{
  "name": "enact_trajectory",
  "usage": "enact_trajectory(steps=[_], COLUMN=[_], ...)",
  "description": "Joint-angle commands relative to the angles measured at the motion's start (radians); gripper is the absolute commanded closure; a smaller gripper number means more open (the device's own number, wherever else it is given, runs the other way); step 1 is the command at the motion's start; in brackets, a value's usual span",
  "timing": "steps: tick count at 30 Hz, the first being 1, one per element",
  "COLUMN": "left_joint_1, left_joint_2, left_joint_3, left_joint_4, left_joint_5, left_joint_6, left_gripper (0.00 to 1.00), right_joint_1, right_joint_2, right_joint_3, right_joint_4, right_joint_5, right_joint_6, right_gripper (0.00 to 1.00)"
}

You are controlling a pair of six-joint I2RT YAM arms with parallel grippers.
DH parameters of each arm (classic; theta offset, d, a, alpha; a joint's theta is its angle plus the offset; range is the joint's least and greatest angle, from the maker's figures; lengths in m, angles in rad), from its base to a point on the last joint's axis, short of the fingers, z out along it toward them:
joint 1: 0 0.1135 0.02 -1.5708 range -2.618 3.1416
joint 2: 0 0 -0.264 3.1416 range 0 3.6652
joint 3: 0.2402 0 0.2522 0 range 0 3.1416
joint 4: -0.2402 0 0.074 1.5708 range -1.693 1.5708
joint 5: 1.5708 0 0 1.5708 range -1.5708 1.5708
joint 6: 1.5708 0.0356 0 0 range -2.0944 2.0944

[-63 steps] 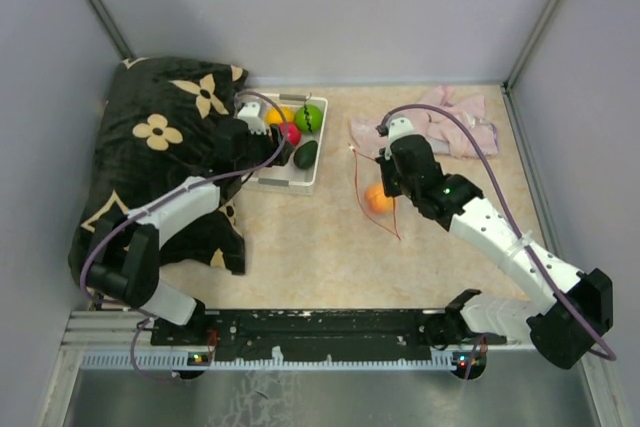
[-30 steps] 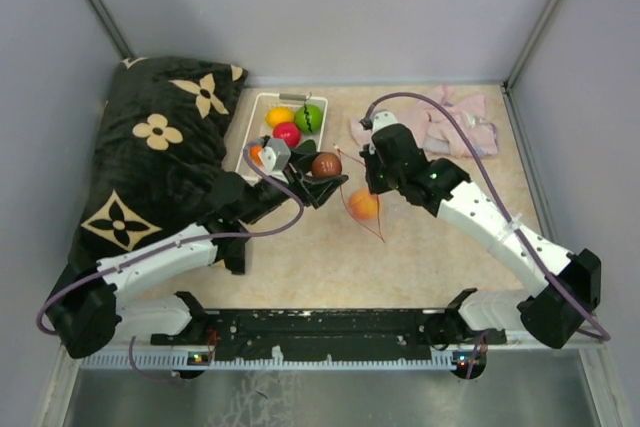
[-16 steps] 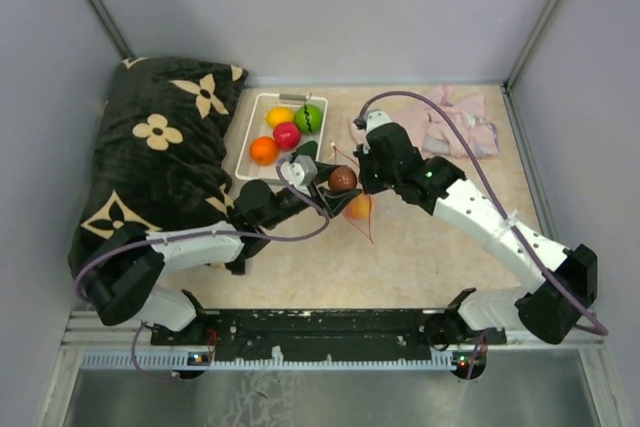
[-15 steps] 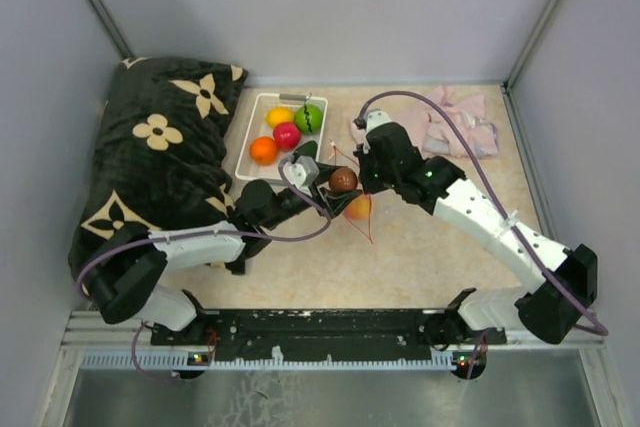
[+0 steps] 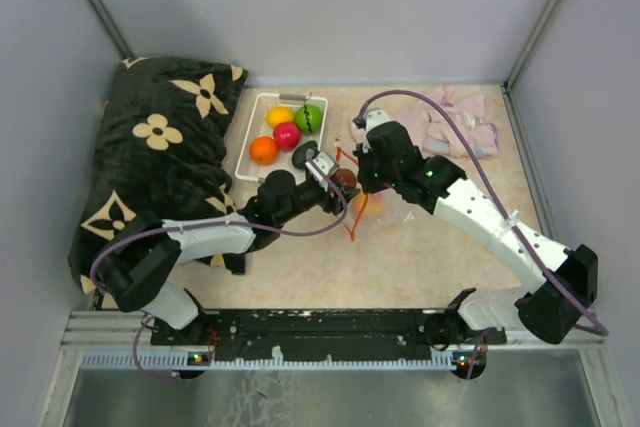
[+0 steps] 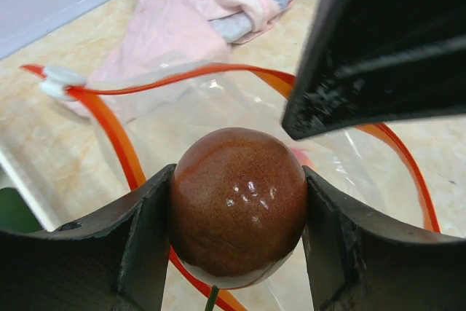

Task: Place the food in the zip-top bag and seal the zipper
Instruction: Place the fake fruit in the zipper food storage bag.

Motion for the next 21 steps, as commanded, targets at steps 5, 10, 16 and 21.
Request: enact_trajectory(steps=[5, 10, 16, 21], left_joint_1=[-0.007, -0.008, -0.006, -0.006], left_joint_2=[0.01, 0.046, 0.083, 0.095], left_joint_3=[0.201, 0.327, 0.414, 0.453], left_joint_4=[-0.306, -0.499, -0.643, -0.682], left_joint_5=[-0.169, -0.205, -0.25, -0.21], left_joint_6=[-0.128, -0.268, -0.397, -0.464], left_gripper=[0.55, 0.55, 0.48, 0.41], right_joint_1=[0.006, 0.007, 0.007, 0.008], right_joint_2=[-0.027, -0.039, -0.054, -0.06], right_joint_3=[0.038, 0.015, -0.012, -0.033], right_joint_4=[0.041, 0.06, 0.087, 0.112], right_joint_5=[-0.042, -0.061, -0.088, -0.106], right_joint_6=[0.01, 0.029, 0.048, 0.064], right_gripper=[1.0, 1.0, 1.0, 1.0])
